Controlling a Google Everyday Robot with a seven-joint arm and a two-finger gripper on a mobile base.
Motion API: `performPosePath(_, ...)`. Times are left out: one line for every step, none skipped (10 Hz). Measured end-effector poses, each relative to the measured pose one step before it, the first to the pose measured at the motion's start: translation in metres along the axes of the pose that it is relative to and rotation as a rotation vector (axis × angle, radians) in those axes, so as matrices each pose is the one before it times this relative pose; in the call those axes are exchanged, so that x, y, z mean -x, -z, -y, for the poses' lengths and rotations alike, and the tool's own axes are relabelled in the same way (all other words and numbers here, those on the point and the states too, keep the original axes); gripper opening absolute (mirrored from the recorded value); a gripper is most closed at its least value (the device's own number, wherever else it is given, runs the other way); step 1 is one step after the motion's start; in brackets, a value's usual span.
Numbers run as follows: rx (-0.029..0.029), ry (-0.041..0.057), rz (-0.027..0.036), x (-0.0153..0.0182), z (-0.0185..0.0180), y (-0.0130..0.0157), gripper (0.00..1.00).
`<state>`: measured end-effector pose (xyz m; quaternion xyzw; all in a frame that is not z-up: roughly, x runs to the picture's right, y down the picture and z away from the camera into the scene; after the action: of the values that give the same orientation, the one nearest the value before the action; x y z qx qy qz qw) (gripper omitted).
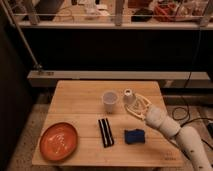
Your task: Stand the bottle upright
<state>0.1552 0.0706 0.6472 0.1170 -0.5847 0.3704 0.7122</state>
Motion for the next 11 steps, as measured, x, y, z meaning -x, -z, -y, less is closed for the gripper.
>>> performPosePath(-0.02968,0.00162,-0.00194,0.00124,0.00709,0.01079,0.06)
performPosePath(-0.01935,0.00230,-0.00106,0.00074,0.00587,0.00792,0.06)
performPosePath(-0.01975,0.00804,0.00102,0.00066,0.00900,0.00887,0.06)
performPosePath(-0.02244,0.00442,0.00433,-0.00193,0.01192,0.00935,0.06)
performPosePath(-0.02564,-0.01390,0.01543,-0.00484,0.01106,0.00835,0.06)
performPosePath(-0.02615,-0.03322,0.02292,-0.00878,0.00735,0.00674,0.06)
performPosePath(-0.02411,-0.03350,0.01429,-0.01130,0.00735,0.00620,0.06)
performPosePath(-0.01053,-0.01755,0.00129,-0.00818,0.00117,0.00347,0.06)
performPosePath(-0.01049,-0.02111,-0.00111,-0.00760,0.00058,0.00312,0.06)
performPosePath(-0.01011,-0.01932,-0.00688,-0.00695,0.00018,0.00307,0.06)
performPosePath(-0.00556,-0.01454,-0.01155,-0.00666,-0.00101,0.00340,0.06)
